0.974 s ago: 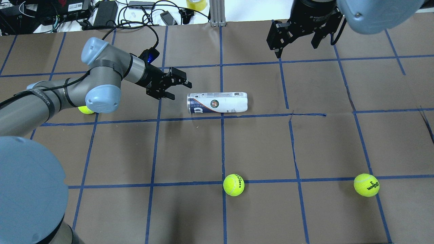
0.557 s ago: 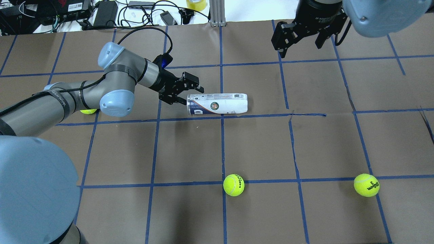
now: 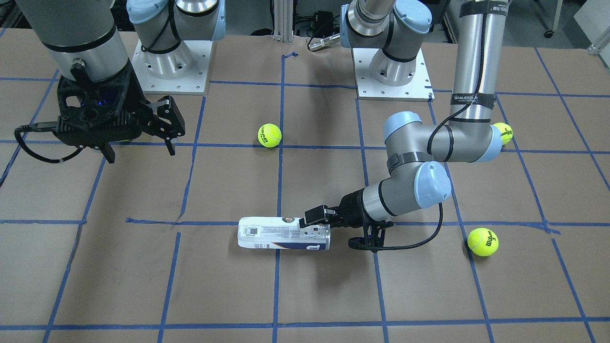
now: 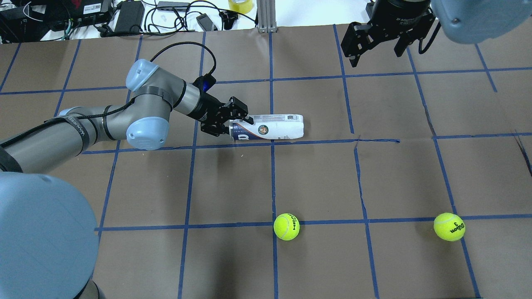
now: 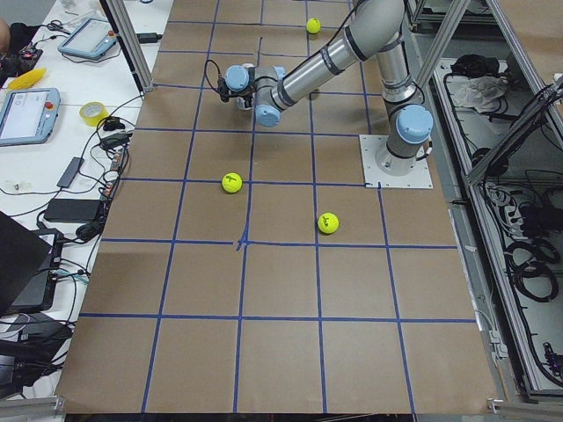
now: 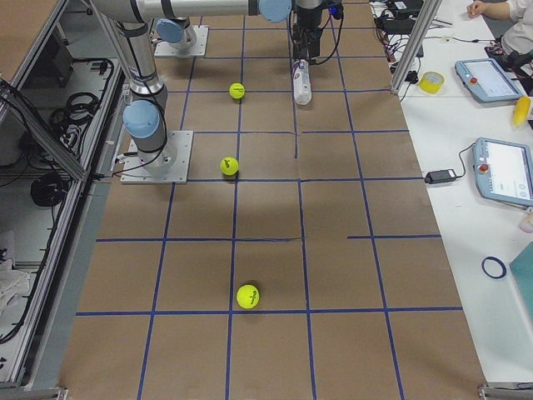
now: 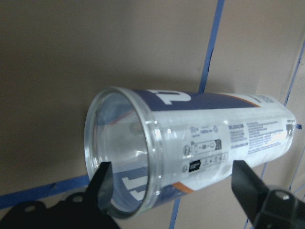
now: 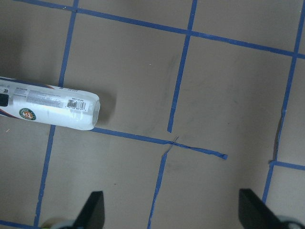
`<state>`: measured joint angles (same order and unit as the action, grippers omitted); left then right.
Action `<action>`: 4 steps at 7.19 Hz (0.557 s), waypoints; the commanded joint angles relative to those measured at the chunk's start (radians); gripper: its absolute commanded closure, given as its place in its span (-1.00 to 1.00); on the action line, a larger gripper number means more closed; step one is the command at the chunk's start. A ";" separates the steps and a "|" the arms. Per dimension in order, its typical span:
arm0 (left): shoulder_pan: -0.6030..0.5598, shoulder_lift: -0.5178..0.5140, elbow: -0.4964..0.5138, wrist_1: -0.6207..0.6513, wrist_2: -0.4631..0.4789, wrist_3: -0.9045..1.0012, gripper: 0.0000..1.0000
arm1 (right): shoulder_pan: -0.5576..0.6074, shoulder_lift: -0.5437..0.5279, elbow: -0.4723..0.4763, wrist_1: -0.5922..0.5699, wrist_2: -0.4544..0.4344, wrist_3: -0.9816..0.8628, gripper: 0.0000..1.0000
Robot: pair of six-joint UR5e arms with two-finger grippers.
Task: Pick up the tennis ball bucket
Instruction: 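Lift the can with the left gripper and tilt it upright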
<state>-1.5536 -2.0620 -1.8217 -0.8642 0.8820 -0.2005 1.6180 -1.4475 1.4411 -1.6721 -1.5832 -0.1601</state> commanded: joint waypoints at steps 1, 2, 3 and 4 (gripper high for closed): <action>0.000 0.016 0.095 -0.009 0.005 -0.216 1.00 | -0.001 -0.002 0.016 -0.005 0.002 -0.019 -1.00; 0.000 0.023 0.157 -0.010 0.008 -0.296 1.00 | -0.001 -0.001 0.016 -0.001 0.002 -0.032 -1.00; 0.003 0.038 0.236 -0.066 0.026 -0.310 1.00 | -0.001 -0.002 0.019 -0.001 0.002 -0.033 -1.00; 0.004 0.055 0.363 -0.187 0.122 -0.312 1.00 | -0.001 -0.002 0.021 -0.001 0.002 -0.036 -1.00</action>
<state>-1.5513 -2.0253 -1.5862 -0.9443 0.9266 -0.4924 1.6169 -1.4493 1.4594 -1.6739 -1.5816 -0.1918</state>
